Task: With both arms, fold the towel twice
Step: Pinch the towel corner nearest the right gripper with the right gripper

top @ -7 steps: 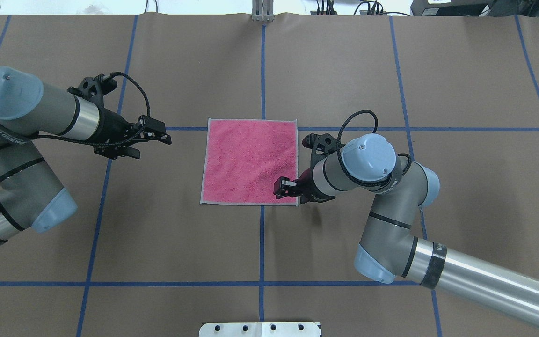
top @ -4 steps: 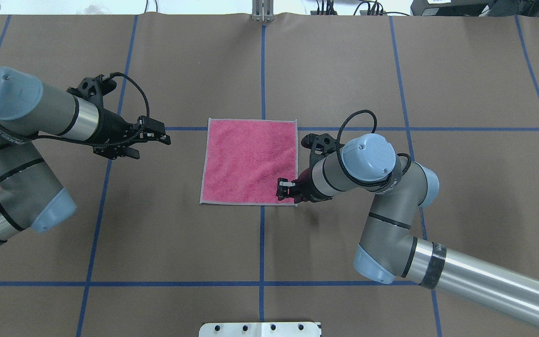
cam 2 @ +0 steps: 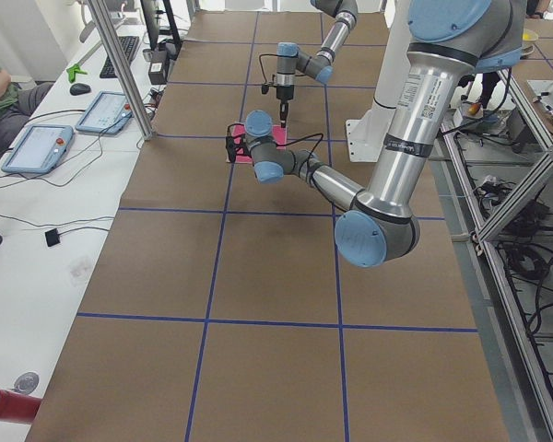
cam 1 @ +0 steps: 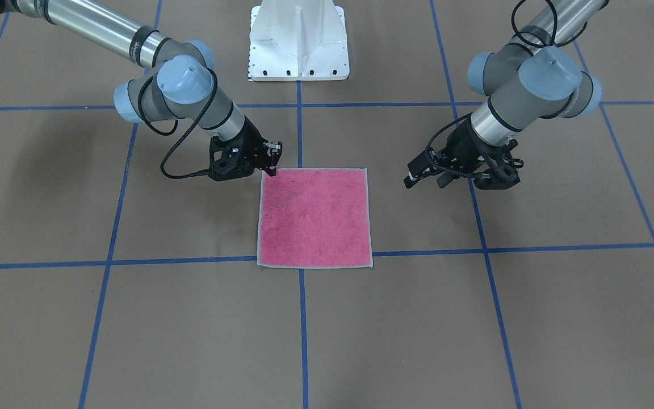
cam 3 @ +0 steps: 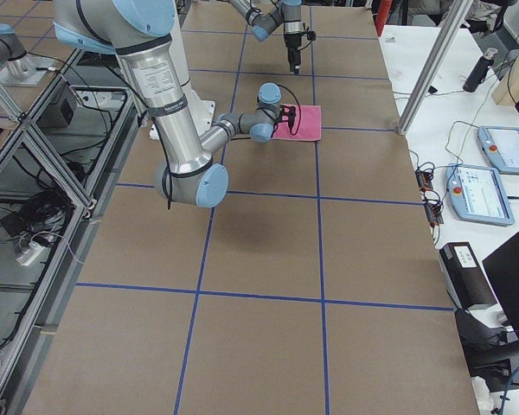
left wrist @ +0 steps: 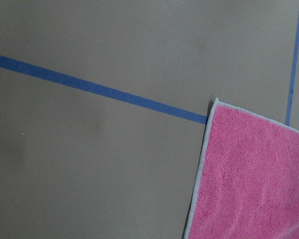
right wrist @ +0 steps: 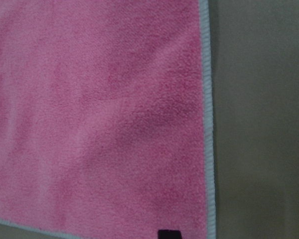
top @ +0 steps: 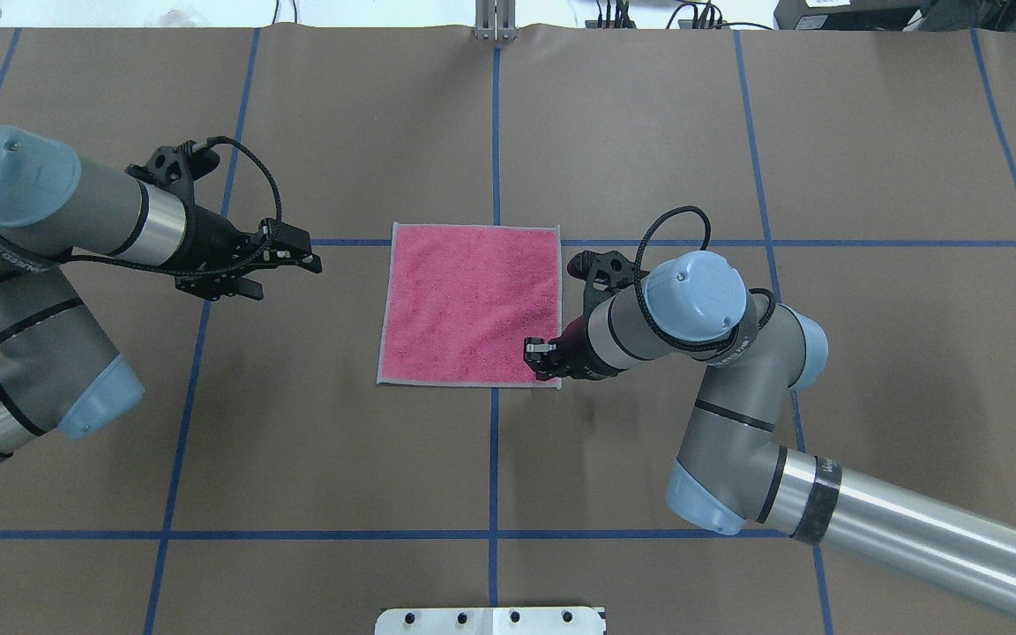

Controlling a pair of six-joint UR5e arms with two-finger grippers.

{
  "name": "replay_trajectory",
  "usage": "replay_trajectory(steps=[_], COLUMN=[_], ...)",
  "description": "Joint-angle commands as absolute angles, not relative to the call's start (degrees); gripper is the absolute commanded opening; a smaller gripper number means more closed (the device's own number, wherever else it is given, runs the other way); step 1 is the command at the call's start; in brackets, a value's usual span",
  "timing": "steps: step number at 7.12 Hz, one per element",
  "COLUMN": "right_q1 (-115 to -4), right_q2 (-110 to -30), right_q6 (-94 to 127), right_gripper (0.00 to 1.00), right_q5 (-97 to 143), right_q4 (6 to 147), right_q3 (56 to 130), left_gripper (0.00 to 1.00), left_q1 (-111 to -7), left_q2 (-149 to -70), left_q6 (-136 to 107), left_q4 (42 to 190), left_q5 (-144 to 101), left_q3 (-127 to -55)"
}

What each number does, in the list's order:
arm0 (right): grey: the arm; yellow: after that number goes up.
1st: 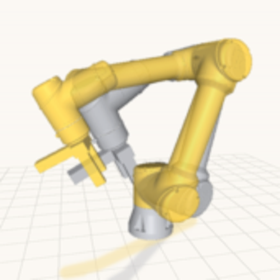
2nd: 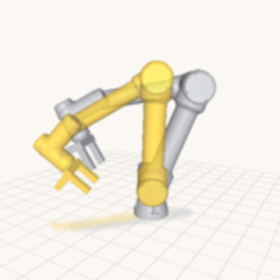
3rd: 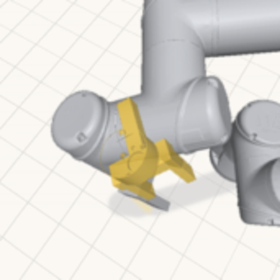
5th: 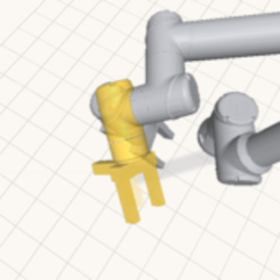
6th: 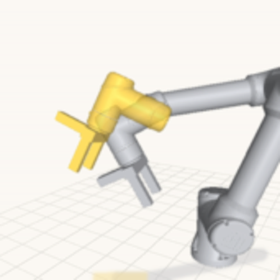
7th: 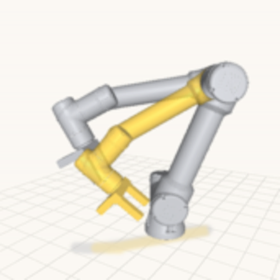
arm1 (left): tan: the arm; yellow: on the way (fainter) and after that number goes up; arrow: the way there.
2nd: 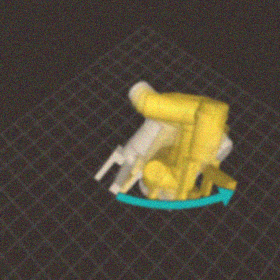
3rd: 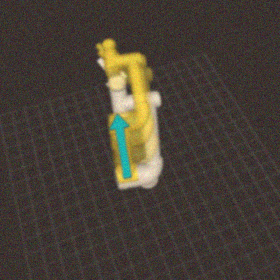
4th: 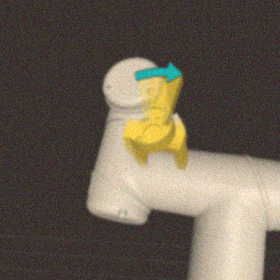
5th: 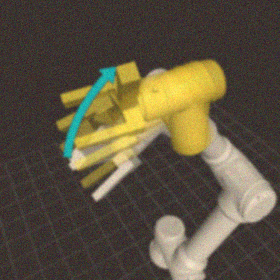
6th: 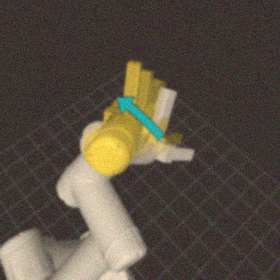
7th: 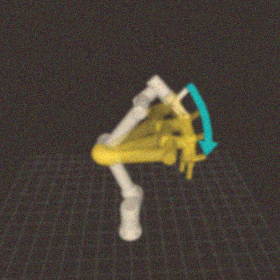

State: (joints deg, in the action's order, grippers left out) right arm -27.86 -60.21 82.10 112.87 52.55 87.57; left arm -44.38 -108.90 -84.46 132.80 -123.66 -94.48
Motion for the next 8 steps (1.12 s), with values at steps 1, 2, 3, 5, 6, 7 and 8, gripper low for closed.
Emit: replay_trajectory(steps=[1,2,3,5,6,7,8], right_q1=[-27.9,-27.9,-27.9,-27.9,-27.9,-27.9,-27.9], right_q2=[-60.2,-60.3,-60.3,-60.3,-60.3,-60.3,-60.3], right_q6=[82.0,82.0,82.1,82.1,82.2,82.2,82.1], right_gripper=[0.43,0.59,0.67,0.67,0.67,0.67,0.67], right_q5=[112.9,112.9,112.9,112.9,112.9,112.9,112.9], right_q4=[52.5,52.6,52.6,52.6,52.6,52.6,52.6], right_q3=[87.6,87.6,87.6,87.6,87.5,87.4,87.5], left_gripper=[1.00,1.00,1.00,1.00,1.00,1.00,1.00], left_q1=[-44.4,-44.4,-44.4,-44.4,-44.4,-44.4,-44.4], left_q2=[-108.9,-108.8,-108.9,-108.9,-108.9,-108.8,-108.9], left_q6=[-84.5,-84.5,-84.5,-84.5,-84.5,-84.5,-84.5], left_q4=[132.8,132.8,132.8,132.8,132.8,132.8,132.8], left_q5=[-123.7,-123.7,-123.7,-123.7,-123.7,-123.7,-123.7], left_q3=[-94.5,-94.5,-94.5,-94.4,-94.4,-94.4,-94.5])
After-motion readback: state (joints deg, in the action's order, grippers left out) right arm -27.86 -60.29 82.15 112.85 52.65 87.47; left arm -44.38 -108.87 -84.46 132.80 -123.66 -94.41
